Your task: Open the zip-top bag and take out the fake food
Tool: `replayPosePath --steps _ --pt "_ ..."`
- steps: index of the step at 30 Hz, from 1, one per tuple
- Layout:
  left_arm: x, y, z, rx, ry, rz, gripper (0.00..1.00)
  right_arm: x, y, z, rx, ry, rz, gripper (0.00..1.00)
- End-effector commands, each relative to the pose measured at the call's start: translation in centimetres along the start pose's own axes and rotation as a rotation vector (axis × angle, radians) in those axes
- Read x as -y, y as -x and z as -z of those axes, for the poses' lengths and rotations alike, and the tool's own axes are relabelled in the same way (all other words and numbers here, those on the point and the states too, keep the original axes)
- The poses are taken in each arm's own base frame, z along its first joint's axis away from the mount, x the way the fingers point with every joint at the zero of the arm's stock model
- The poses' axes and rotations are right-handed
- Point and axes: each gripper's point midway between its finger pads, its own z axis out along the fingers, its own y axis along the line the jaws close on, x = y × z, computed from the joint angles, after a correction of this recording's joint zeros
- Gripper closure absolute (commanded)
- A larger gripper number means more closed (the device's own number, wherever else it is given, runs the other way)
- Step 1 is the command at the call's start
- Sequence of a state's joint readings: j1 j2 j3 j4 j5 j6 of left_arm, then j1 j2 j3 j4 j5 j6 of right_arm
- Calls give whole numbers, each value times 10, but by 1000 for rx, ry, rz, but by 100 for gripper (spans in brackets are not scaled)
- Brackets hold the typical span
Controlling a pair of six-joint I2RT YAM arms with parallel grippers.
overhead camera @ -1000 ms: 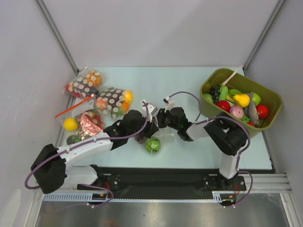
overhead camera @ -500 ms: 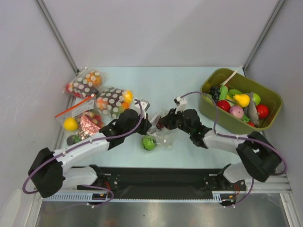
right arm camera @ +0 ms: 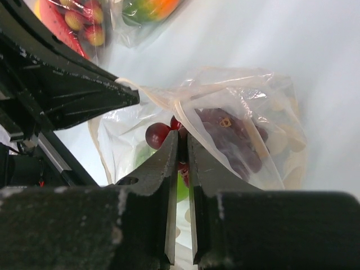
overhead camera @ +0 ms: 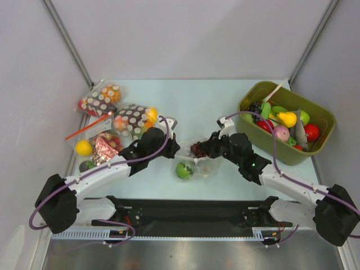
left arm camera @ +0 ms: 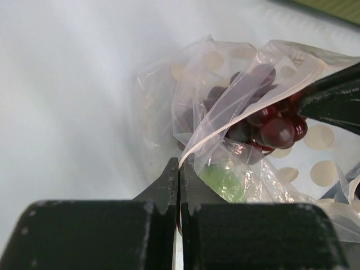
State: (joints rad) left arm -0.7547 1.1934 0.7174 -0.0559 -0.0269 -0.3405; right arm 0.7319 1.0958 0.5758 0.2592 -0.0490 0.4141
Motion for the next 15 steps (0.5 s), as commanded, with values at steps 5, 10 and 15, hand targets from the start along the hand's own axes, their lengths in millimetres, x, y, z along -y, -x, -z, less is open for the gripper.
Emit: replayPosePath --steps 5,10,15 --pt "24 27 -5 35 -94 -13 100 -19 25 20 61 56 1 100" --pt "57 31 -12 26 -147 -77 100 -18 21 4 12 34 21 100" --pt "75 37 -13 39 -187 -92 100 -18 23 -8 -13 12 32 100"
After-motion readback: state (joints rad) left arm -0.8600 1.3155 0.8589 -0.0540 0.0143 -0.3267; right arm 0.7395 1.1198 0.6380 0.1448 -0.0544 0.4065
